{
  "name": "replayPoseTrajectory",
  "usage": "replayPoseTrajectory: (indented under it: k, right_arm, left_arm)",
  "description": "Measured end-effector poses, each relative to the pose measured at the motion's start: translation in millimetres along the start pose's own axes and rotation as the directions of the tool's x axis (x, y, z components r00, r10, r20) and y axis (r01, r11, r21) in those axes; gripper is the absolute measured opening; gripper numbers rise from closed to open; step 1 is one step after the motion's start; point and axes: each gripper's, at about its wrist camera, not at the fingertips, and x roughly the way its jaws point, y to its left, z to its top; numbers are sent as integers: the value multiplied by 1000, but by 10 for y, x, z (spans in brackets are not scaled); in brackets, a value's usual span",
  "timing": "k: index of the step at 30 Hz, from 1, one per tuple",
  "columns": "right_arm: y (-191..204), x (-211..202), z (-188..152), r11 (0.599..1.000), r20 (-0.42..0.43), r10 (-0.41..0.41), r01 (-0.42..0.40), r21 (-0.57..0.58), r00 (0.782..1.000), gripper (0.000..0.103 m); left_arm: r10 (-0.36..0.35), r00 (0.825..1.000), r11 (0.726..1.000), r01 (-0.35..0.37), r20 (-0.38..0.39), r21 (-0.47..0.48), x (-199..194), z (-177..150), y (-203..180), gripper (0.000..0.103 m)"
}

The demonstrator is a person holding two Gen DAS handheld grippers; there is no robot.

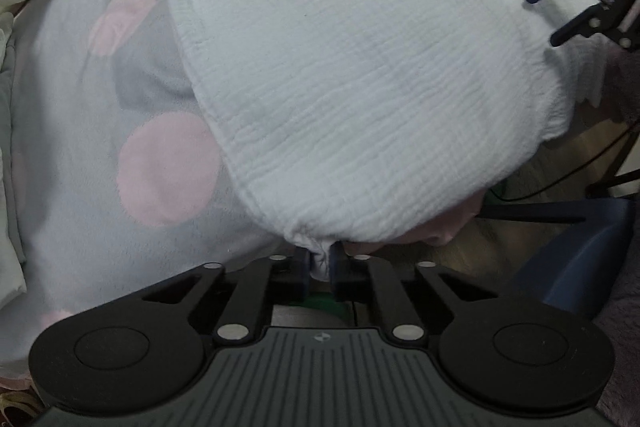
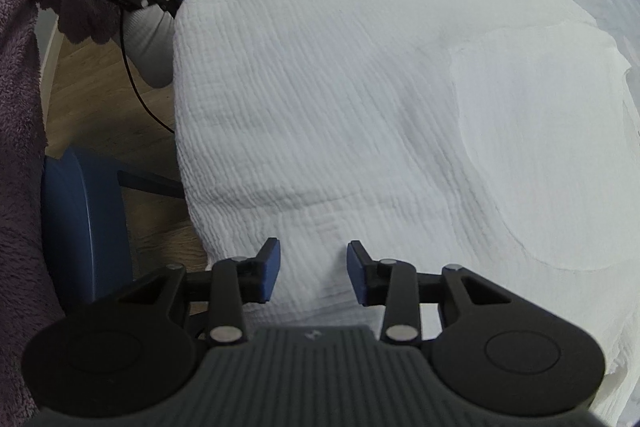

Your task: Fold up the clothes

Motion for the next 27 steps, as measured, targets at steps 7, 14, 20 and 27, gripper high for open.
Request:
replayPoseTrajectory:
  k: [7,14,20,27]
  right_arm:
    - [17,79,25,999,-28,-10,9,-31,1000,43]
    - [-3,76,-76,1000,-39,-28,28,3,999,44]
    - [-26,76,-180,998,-59,-42,44,41,997,45]
    - [-114,-98,-253,991,-28,-72,75,109,997,45]
  left_arm:
    - [-4,999,998,2,-38,-70,-304,-148,191,4]
    - [-17,988,998,9,-154,-57,-106,-51,216,7]
    - [21,989,1000,-24,-146,-19,-194,35,226,21]
    - [33,999,999,-33,-14,-18,-459,248,213,27]
